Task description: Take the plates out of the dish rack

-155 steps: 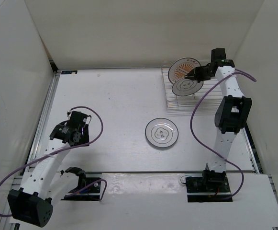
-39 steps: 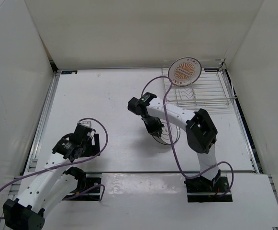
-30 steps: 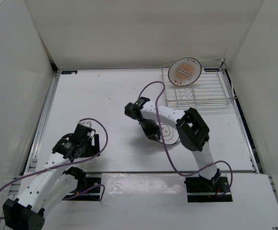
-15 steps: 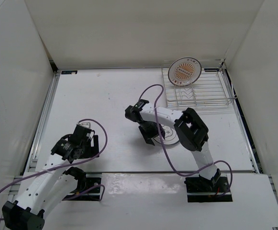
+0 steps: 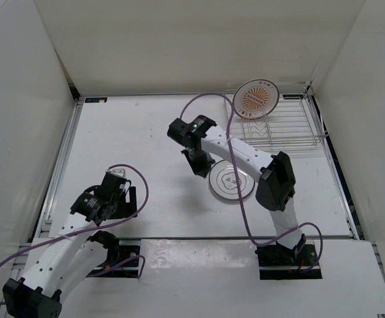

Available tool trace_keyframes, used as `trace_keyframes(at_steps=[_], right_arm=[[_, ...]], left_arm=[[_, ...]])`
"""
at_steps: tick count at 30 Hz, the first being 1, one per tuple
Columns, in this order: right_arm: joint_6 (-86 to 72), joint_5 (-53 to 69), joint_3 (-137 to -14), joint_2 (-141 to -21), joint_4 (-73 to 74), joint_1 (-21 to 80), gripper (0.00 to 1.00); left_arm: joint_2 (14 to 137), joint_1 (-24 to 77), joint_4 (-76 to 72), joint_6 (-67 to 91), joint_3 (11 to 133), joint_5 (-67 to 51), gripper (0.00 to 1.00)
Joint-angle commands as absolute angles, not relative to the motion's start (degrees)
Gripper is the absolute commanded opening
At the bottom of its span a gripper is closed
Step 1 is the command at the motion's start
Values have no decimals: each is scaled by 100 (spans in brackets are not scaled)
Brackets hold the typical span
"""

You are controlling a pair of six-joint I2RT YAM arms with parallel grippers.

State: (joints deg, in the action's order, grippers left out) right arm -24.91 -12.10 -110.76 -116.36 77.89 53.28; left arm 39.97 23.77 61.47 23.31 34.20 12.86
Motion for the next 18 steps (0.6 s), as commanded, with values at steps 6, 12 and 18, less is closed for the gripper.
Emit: trace_keyframes(at_steps=[6, 12, 18], right_arm=[[-3470, -1162, -13031, -11533, 8409, 3870, 84], [-5298, 948, -10373, -9827, 4694, 1664, 87], [-5676, 1678, -12134, -11203, 4580, 704, 80]], left_arm=[[3999, 2400, 6187, 2241, 3718, 1635, 100], [4078, 2391, 6337, 2399, 3753, 1749, 100], [4421, 2382, 6241, 2531, 3893, 1819, 100]])
